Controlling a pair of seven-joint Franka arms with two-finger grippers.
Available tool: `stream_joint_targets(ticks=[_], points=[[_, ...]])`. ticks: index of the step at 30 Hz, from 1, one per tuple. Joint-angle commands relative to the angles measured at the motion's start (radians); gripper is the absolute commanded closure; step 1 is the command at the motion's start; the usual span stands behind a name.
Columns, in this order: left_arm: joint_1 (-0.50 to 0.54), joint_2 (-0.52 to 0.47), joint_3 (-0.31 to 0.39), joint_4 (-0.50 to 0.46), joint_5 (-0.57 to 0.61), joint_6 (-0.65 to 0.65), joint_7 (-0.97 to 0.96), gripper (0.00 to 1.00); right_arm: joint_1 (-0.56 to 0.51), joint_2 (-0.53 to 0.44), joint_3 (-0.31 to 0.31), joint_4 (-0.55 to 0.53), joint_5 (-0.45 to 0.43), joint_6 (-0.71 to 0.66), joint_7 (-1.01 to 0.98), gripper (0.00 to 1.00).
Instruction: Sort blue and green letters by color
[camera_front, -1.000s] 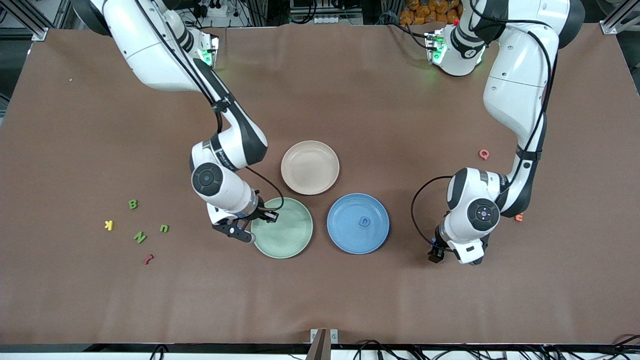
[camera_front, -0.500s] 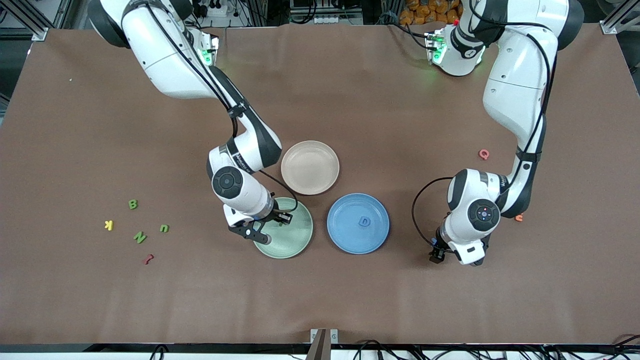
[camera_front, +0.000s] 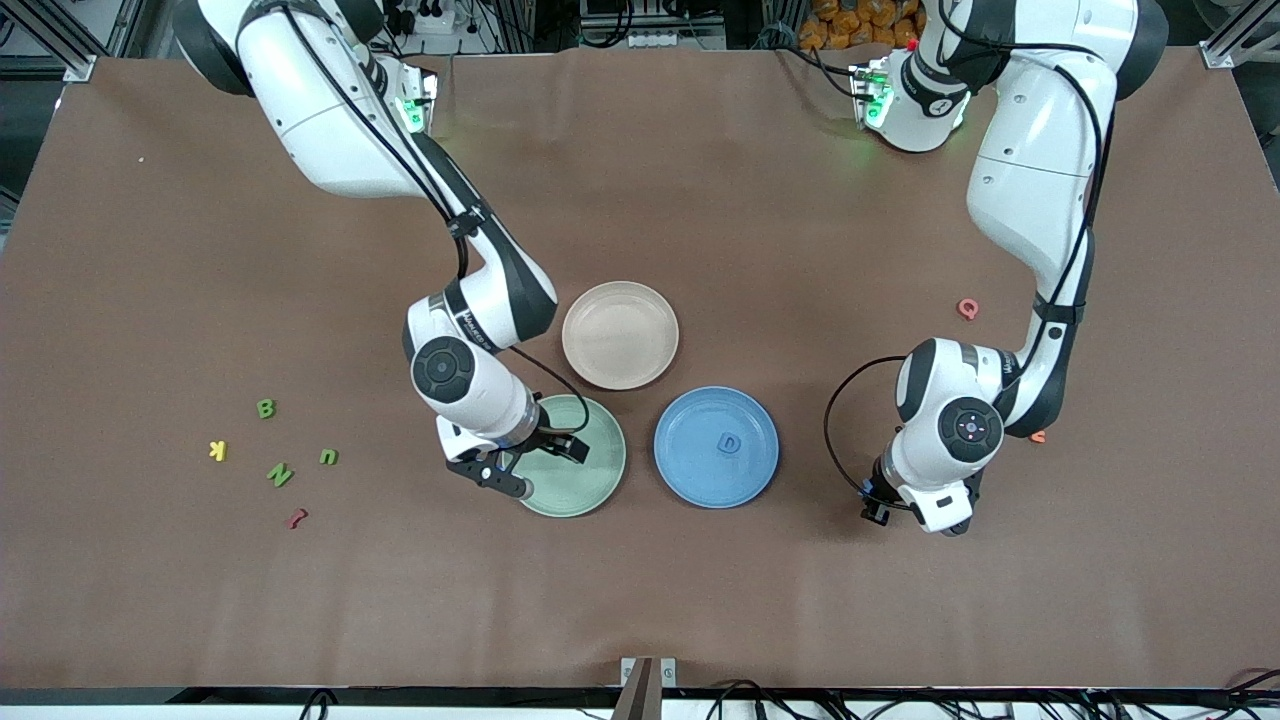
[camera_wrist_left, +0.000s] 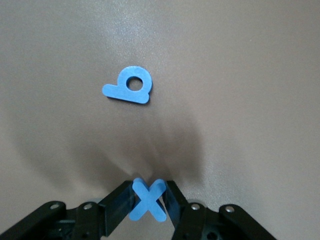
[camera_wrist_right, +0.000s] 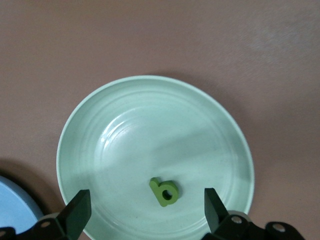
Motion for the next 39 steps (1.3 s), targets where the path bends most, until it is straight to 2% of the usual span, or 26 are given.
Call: stream_joint_targets(ticks=[1, 9, 17, 22, 30, 39], points=[[-0.004, -0.015, 0.006, -0.002, 0.017, 0.009, -0.012, 1.0, -0.021, -0.069, -0.008, -0.004, -0.021, -0.111, -0.001, 0.0], [-0.036, -0.051, 0.0, 0.001, 0.016, 0.006, -0.018, 1.0, -0.061, -0.141, -0.037, -0.027, -0.023, -0.237, -0.139, 0.0], [-0.07, -0.075, -0.003, 0.002, 0.008, 0.003, -0.024, 1.0, -0.133, -0.251, -0.06, -0.181, -0.044, -0.223, -0.306, 0.0], [-0.116, -0.089, -0.006, 0.005, 0.008, 0.003, -0.024, 1.0, -0.171, -0.29, -0.066, -0.228, -0.107, -0.222, -0.34, 0.0], [-0.252, -0.074, 0.003, 0.028, 0.016, 0.017, -0.022, 1.0, -0.268, -0.337, -0.065, -0.371, -0.13, -0.09, -0.507, 0.0], [-0.358, -0.06, 0.001, 0.027, 0.017, 0.091, -0.021, 1.0, -0.328, -0.322, -0.065, -0.389, -0.144, -0.044, -0.588, 0.02]])
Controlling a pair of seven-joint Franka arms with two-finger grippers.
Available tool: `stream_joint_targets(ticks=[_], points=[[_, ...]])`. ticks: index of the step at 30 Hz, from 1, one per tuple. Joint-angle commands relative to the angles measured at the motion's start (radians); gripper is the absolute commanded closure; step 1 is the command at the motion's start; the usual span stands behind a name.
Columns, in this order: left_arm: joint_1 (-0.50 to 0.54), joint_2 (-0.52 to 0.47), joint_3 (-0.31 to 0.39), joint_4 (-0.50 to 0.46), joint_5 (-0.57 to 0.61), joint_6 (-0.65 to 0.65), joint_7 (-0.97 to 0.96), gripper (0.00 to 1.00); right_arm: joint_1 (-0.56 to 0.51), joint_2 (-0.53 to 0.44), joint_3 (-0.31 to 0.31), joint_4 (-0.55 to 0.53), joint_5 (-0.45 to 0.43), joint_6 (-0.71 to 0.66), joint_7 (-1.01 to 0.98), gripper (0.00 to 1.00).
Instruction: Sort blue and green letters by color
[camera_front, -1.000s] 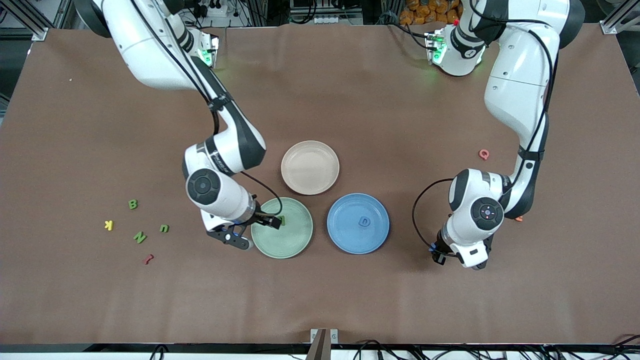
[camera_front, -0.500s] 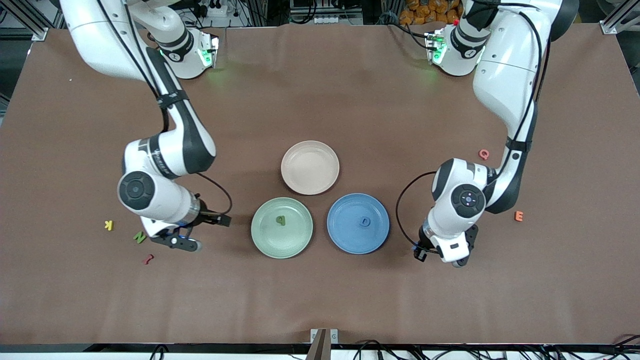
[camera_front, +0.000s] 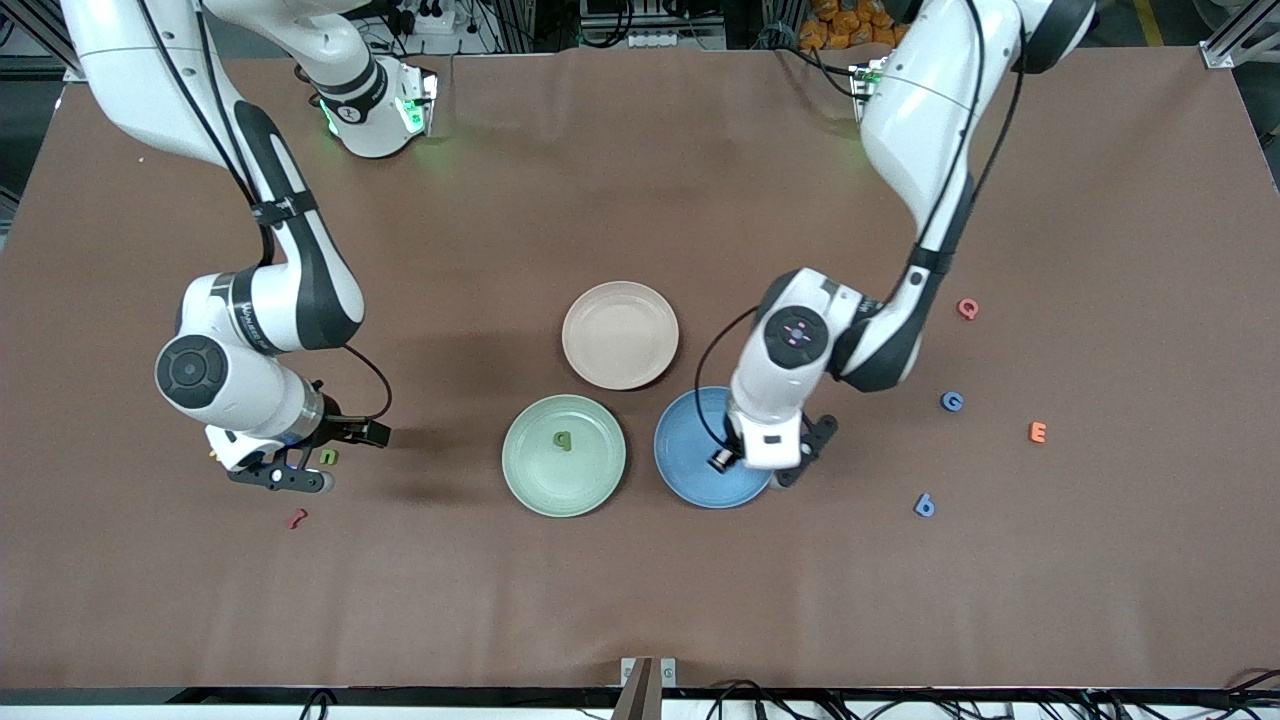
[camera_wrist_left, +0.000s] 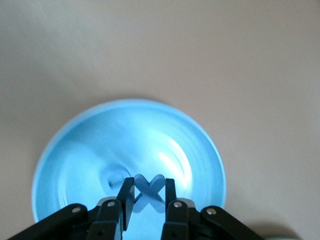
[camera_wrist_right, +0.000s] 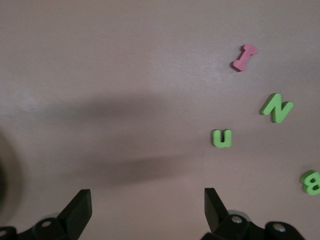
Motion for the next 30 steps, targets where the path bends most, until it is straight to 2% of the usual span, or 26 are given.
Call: stream_joint_targets(ticks=[1, 6, 7, 8, 9, 10, 13, 19, 21, 30], points=[[-0.055, 0.019, 0.015, 0.006, 0.017, 0.069, -0.013, 1.0, -0.052, -0.03, 0.012, -0.058, -0.021, 0.054, -0.075, 0.02], [-0.069, 0.03, 0.016, 0.003, 0.019, 0.118, -0.002, 1.0, -0.086, -0.018, 0.012, -0.099, -0.021, 0.13, -0.15, 0.05], [-0.069, 0.029, 0.016, 0.001, 0.019, 0.118, 0.002, 0.82, -0.097, -0.016, 0.013, -0.106, -0.021, 0.143, -0.166, 0.05], [-0.069, 0.029, 0.016, 0.0, 0.022, 0.118, 0.005, 0.5, -0.106, -0.009, 0.013, -0.109, -0.021, 0.155, -0.189, 0.06], [-0.069, 0.029, 0.016, 0.0, 0.026, 0.118, 0.015, 0.12, -0.115, 0.001, 0.013, -0.11, -0.021, 0.164, -0.21, 0.06], [-0.067, 0.029, 0.016, 0.0, 0.041, 0.118, 0.027, 0.0, -0.126, 0.008, 0.013, -0.11, -0.021, 0.172, -0.232, 0.07], [-0.062, 0.022, 0.015, -0.005, 0.086, 0.117, 0.053, 0.0, -0.161, 0.027, 0.015, -0.112, -0.019, 0.201, -0.285, 0.1], [-0.041, 0.018, 0.015, -0.022, 0.091, 0.109, 0.094, 0.0, -0.168, 0.047, 0.015, -0.112, -0.013, 0.204, -0.301, 0.22], [-0.021, 0.013, 0.015, -0.037, 0.091, 0.097, 0.137, 0.0, -0.168, 0.054, 0.015, -0.112, -0.011, 0.209, -0.302, 0.22], [0.147, -0.057, 0.007, -0.086, 0.089, -0.096, 0.533, 0.0, -0.166, 0.071, 0.018, -0.112, -0.01, 0.235, -0.302, 0.25]])
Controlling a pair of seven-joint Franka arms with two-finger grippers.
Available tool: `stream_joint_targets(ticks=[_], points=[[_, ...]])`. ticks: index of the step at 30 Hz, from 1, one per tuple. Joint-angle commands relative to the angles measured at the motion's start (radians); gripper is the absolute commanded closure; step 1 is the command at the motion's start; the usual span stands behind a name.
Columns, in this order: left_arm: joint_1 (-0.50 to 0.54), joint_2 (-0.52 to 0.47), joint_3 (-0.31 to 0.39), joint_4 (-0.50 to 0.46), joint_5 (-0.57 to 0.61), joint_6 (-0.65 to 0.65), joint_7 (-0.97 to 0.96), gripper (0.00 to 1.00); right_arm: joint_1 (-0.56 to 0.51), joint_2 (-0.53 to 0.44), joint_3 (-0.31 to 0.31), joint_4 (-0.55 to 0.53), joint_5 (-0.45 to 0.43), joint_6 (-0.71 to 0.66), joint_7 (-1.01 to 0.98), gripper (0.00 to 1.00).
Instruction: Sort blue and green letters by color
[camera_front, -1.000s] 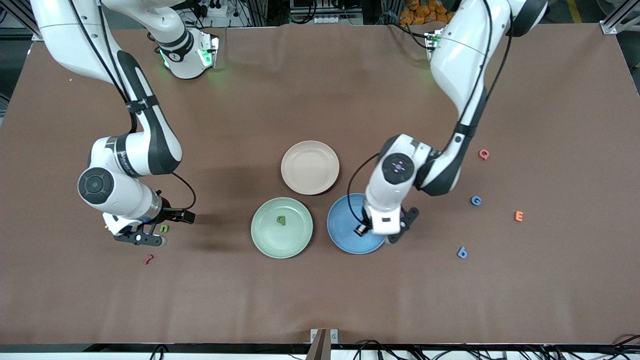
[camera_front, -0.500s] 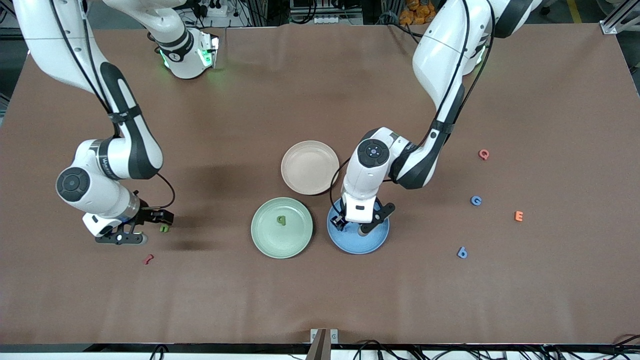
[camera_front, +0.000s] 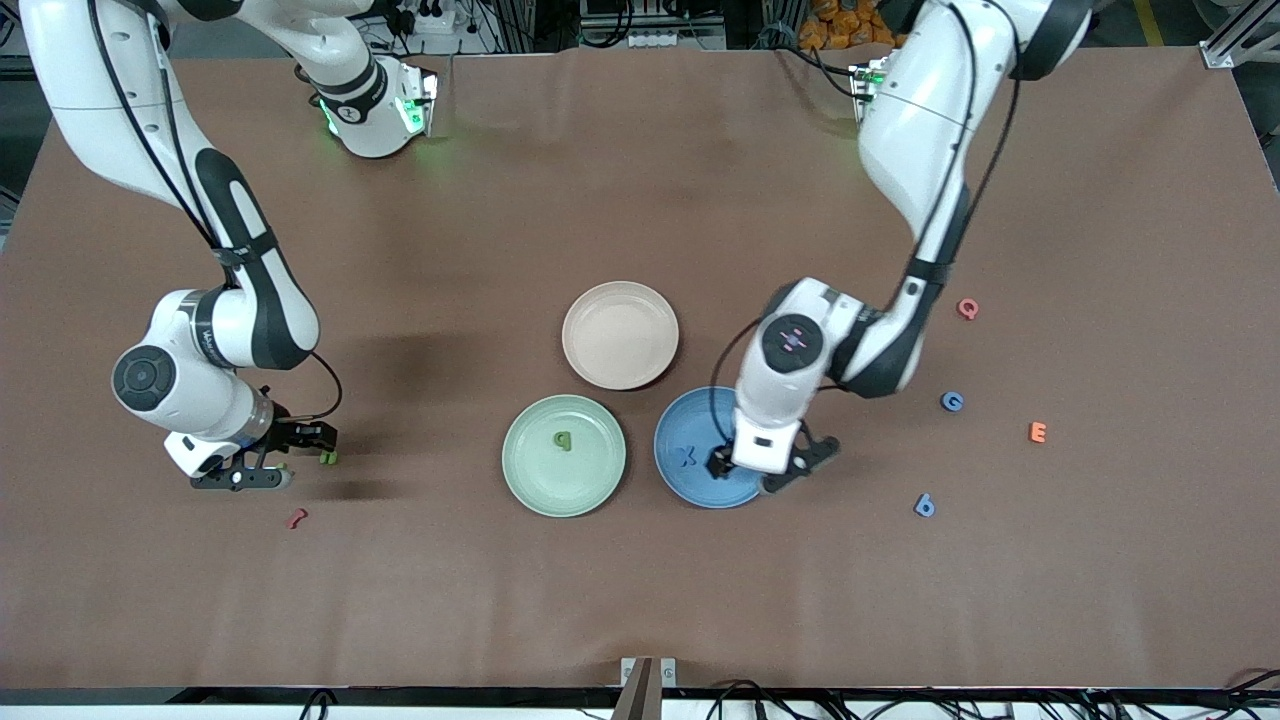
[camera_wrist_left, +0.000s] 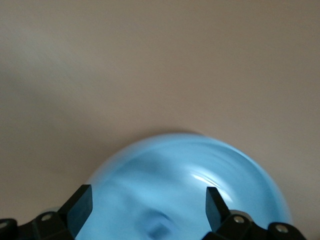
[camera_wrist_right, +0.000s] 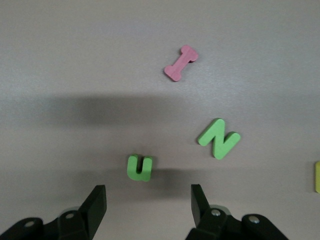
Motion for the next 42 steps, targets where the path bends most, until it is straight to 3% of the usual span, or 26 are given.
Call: stream_joint_targets(ticks=[1, 6, 10, 16, 23, 33, 42], points=[[0.118, -0.098, -0.019, -0.073, 0.015, -0.107, 0.248, 0.0, -0.009, 0.006, 0.008, -0.008, -0.001, 0.027, -0.009, 0.26], [0.196, -0.24, -0.029, -0.253, 0.006, -0.121, 0.404, 0.0, -0.006, 0.032, 0.008, -0.006, 0.0, 0.078, -0.009, 0.3], [0.311, -0.334, -0.087, -0.376, 0.004, -0.116, 0.529, 0.0, -0.008, 0.049, 0.008, 0.0, 0.0, 0.101, -0.009, 0.32], [0.51, -0.368, -0.242, -0.467, 0.015, -0.112, 0.618, 0.0, -0.011, 0.056, 0.01, 0.002, 0.002, 0.109, -0.009, 0.32], [0.599, -0.423, -0.269, -0.651, 0.021, 0.084, 0.797, 0.0, -0.009, 0.069, 0.01, 0.009, 0.003, 0.11, -0.008, 0.36], [0.648, -0.377, -0.252, -0.634, 0.042, 0.098, 1.155, 0.0, -0.009, 0.077, 0.013, 0.009, 0.006, 0.11, -0.008, 0.39], [0.701, -0.276, -0.25, -0.535, 0.199, 0.107, 1.199, 0.0, -0.006, 0.077, 0.014, 0.009, 0.014, 0.11, -0.006, 0.41]])
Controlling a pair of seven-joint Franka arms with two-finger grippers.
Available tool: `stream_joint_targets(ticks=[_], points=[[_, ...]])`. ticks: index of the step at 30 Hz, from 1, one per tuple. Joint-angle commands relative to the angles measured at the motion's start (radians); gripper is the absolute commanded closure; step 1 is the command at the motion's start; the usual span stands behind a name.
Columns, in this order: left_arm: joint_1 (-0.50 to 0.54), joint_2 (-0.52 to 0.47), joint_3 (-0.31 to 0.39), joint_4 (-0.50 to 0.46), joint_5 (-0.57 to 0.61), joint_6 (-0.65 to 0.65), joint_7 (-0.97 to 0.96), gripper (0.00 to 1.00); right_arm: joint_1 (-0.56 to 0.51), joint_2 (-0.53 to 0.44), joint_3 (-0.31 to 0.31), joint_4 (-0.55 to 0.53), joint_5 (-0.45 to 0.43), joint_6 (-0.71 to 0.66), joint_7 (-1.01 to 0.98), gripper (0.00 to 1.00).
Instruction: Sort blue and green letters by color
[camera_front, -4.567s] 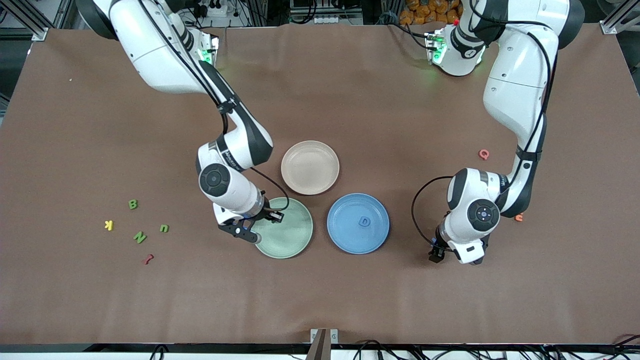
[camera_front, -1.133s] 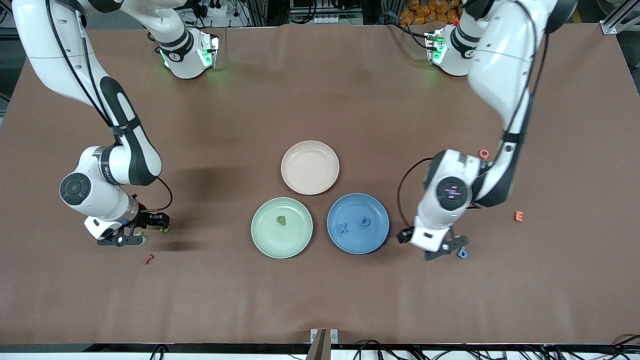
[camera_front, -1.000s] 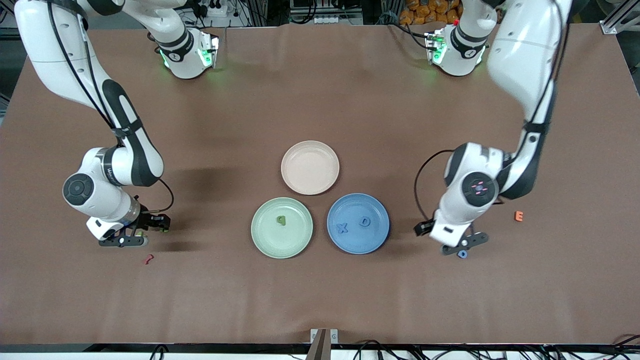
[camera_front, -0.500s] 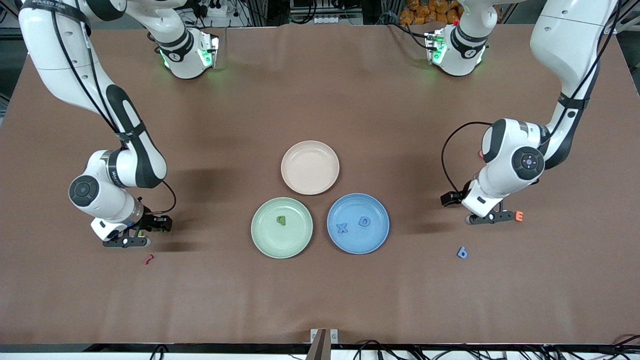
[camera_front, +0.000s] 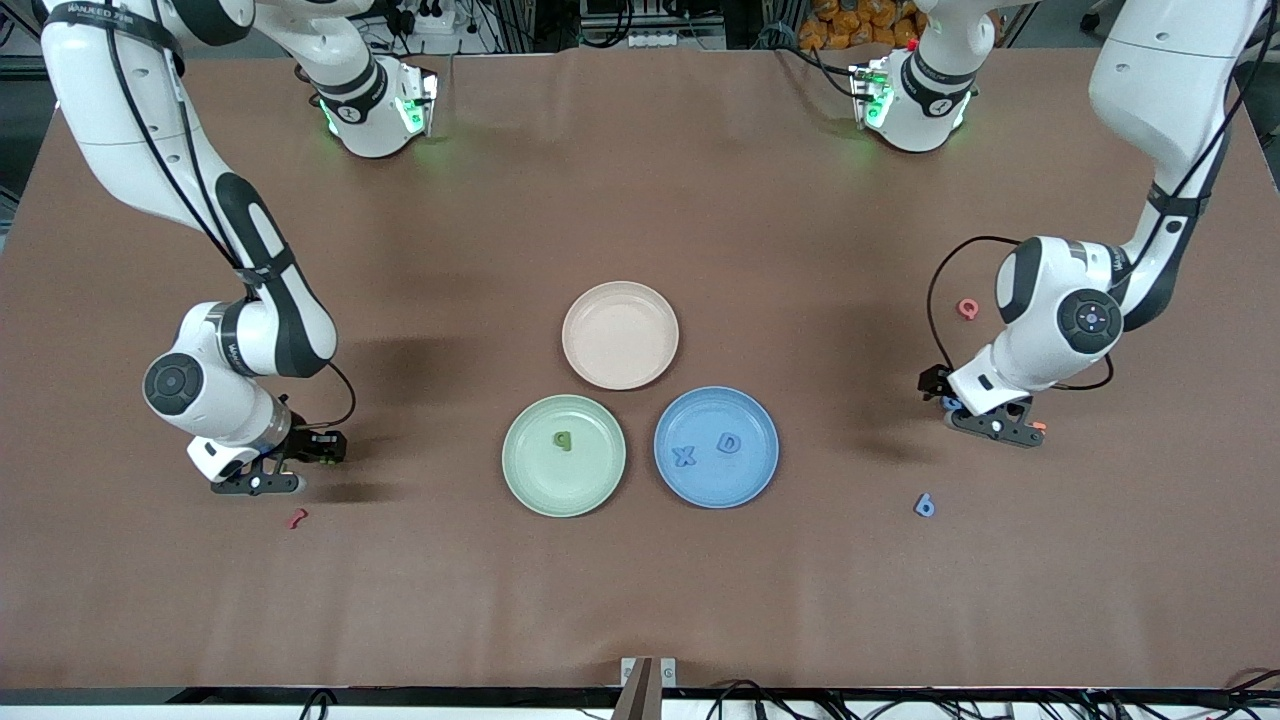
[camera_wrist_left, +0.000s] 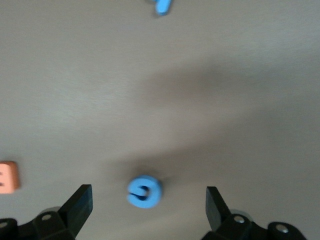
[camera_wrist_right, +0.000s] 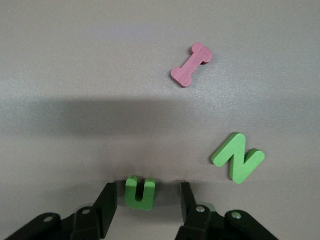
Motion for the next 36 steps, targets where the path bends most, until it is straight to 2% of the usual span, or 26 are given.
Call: stream_joint_targets(ticks=[1, 14, 18, 22, 30, 36], points=[[0.021, 0.087, -0.007, 0.085, 0.092, 0.011, 0.031, 0.0, -0.005, 0.005, 0.009, 0.009, 0.011, 0.004, -0.005, 0.41], [0.045, 0.103, -0.008, 0.069, 0.116, 0.009, 0.044, 0.0, 0.0, 0.006, 0.009, 0.009, 0.011, 0.004, 0.001, 0.47], [0.045, 0.097, -0.01, 0.046, 0.116, 0.008, 0.044, 0.0, 0.0, 0.008, 0.009, 0.009, 0.011, 0.004, 0.001, 0.51], [0.044, 0.095, -0.01, 0.037, 0.114, 0.006, 0.042, 0.0, 0.0, 0.011, 0.009, 0.009, 0.011, 0.004, 0.001, 0.63], [0.044, 0.089, -0.015, 0.031, 0.114, -0.004, 0.035, 0.0, 0.003, 0.012, 0.009, 0.01, 0.01, 0.004, -0.009, 0.99], [0.044, 0.08, -0.015, 0.02, 0.114, -0.004, 0.031, 0.0, 0.007, 0.011, 0.01, 0.012, 0.01, 0.001, -0.008, 1.0]])
